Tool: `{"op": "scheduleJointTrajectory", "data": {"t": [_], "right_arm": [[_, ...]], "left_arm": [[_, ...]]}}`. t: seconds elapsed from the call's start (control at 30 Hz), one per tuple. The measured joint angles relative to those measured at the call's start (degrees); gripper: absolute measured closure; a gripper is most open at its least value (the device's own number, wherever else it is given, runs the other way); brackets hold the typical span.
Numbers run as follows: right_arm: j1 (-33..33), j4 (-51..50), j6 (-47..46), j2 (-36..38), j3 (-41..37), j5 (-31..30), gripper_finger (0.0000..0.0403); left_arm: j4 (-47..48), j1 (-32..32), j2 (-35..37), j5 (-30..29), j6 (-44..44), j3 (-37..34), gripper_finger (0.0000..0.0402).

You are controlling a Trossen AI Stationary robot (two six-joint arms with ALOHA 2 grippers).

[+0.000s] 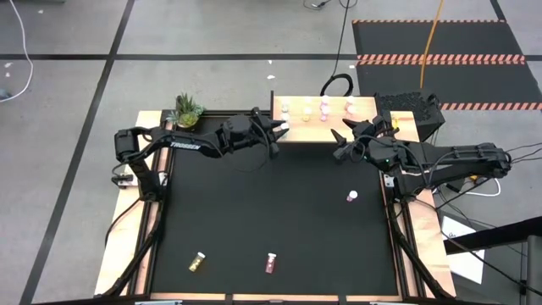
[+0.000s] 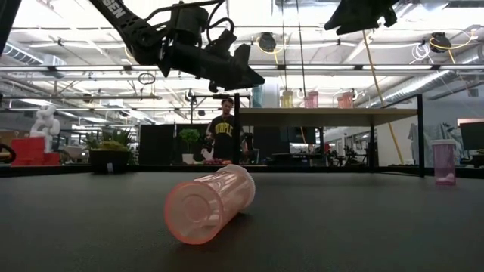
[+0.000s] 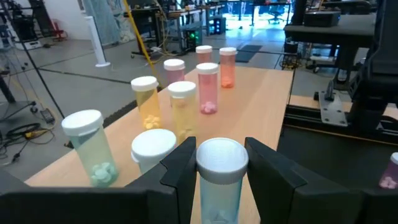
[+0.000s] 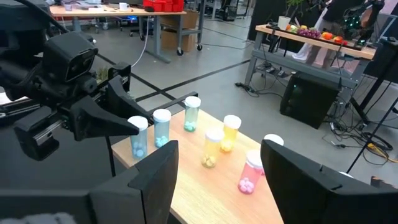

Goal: Pick and place medicine bottles onto shelf by color
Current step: Put the blue pill bottle on the shelf aligned with the other blue pill bottles, then put the yellow pill bottle on the shelf aligned with the other yellow pill bottles

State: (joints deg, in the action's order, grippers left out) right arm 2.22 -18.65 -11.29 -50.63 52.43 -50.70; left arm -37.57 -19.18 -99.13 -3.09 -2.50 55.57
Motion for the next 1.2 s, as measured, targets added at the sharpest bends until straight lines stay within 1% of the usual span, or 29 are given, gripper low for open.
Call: {"op": "scheduleJointTrajectory", "data": {"t": [0.27, 0.37, 0.63, 0.87, 1.0, 1.07, 1.13, 1.2], "right_arm": [[0.0, 0.0, 0.0, 0.0, 0.0, 0.0, 0.0181], [0.0, 0.0, 0.0, 0.0, 0.0, 0.0, 0.0181], [0.0, 0.4, 0.0, 0.0, 0.0, 0.1, 0.0181], [0.0, 0.4, -0.2, 0.0, 0.0, 1.6, 0.0181], [0.0, 0.4, -0.4, 0.0, 0.0, 2.0, 0.0181], [0.0, 0.4, -1.2, 0.0, 0.0, 4.3, 0.0181], [-0.1, 0.5, -1.8, -0.3, 0.0, 7.0, 0.0181], [-0.4, 0.5, -1.4, -0.9, 0.0, 11.6, 0.0181]], "left_arm": [[0.4, 0.0, -0.2, 0.0, -0.2, 0.0, 0.0274], [0.0, 0.0, -1.0, 0.2, 0.1, 0.1, 0.0268], [0.5, -0.3, -0.5, 0.5, -0.6, 0.0, 0.0214], [1.3, -0.7, 0.5, 0.5, -1.9, 0.0, 0.0172], [7.1, -1.3, 4.5, 0.6, -2.9, 0.0, 0.0154], [10.6, -1.4, 7.3, 0.5, -3.7, 0.0, 0.0145], [16.2, -1.3, 11.2, 0.6, -4.4, 0.0, 0.0136], [21.2, -0.7, 15.5, 0.5, -5.1, 0.0, 0.0128]]}}
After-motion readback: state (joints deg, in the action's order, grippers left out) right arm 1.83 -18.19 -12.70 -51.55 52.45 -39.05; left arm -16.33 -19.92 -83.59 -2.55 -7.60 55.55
